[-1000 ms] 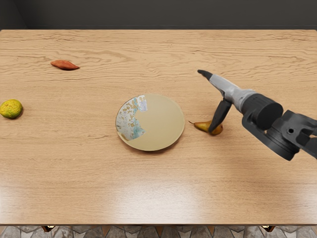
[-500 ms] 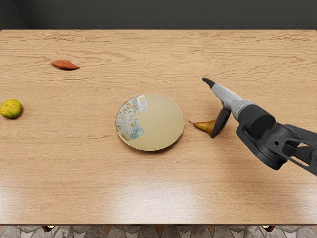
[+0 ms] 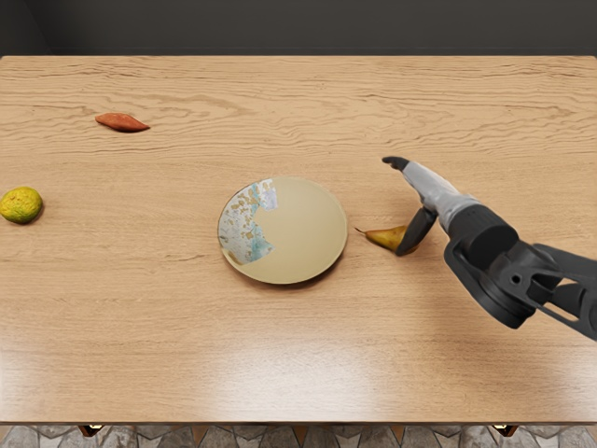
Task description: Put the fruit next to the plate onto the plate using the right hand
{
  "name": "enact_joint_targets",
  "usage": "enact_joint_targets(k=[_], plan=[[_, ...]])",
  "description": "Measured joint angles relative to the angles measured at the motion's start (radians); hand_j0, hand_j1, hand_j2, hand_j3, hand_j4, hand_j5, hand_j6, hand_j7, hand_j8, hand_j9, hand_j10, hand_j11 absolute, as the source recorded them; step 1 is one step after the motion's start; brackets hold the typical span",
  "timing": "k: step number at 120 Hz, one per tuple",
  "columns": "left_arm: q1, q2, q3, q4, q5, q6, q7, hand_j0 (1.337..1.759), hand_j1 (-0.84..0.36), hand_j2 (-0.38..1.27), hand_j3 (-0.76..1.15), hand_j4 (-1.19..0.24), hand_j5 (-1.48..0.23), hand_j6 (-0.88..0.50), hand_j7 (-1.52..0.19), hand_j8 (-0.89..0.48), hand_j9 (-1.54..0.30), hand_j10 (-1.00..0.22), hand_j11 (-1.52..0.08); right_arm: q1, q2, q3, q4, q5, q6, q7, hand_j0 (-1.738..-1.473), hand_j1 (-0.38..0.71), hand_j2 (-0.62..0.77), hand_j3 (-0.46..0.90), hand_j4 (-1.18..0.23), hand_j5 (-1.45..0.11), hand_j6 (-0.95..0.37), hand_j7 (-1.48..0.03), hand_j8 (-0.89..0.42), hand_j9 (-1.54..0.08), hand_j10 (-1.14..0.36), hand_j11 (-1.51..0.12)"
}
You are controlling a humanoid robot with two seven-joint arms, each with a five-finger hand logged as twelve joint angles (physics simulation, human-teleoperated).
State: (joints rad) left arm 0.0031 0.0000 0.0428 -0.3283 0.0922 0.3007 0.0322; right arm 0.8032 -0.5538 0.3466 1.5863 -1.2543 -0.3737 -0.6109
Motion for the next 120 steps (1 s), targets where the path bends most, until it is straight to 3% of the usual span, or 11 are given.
enact_joint_targets(k=[120], plan=[[0.0,0.0,0.0,0.0,0.0,0.0,0.0,1.658,0.34,0.0,0.0,0.0,-0.01,0.0,-0.01,0.0,-0.01,0.0,-0.01,-0.026,0.002,-0.031,-0.022,0.001,-0.024,0.0,-1.658,-0.03,-0.05,0.0,-0.27,-0.35,-0.27,-0.35,-0.27,-0.35,-0.27,-0.35]])
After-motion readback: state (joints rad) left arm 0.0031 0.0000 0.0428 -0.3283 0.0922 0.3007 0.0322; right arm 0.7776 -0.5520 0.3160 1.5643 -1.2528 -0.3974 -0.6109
